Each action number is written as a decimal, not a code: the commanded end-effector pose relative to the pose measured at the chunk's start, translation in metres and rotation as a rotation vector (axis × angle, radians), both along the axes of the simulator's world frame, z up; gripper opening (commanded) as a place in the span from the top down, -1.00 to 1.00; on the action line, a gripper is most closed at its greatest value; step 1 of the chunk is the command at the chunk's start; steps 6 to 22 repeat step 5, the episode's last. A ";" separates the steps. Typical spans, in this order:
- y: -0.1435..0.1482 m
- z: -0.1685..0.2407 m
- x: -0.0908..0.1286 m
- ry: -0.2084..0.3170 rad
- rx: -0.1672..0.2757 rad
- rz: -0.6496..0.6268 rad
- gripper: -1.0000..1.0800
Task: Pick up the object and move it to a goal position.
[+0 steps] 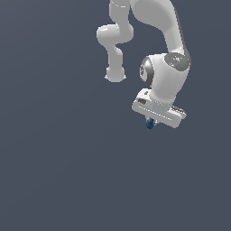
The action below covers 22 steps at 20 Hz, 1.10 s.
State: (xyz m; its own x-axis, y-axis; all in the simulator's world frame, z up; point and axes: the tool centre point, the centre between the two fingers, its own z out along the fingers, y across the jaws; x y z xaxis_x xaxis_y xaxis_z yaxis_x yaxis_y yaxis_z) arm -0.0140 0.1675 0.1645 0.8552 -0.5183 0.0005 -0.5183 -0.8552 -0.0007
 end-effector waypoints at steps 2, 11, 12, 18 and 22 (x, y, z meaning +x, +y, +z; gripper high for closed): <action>0.005 0.004 -0.003 0.001 -0.001 -0.002 1.00; 0.004 0.003 -0.001 0.001 -0.001 -0.002 1.00; 0.004 0.003 -0.001 0.001 -0.001 -0.002 1.00; 0.004 0.003 -0.001 0.001 -0.001 -0.002 1.00; 0.004 0.003 -0.001 0.001 -0.001 -0.002 1.00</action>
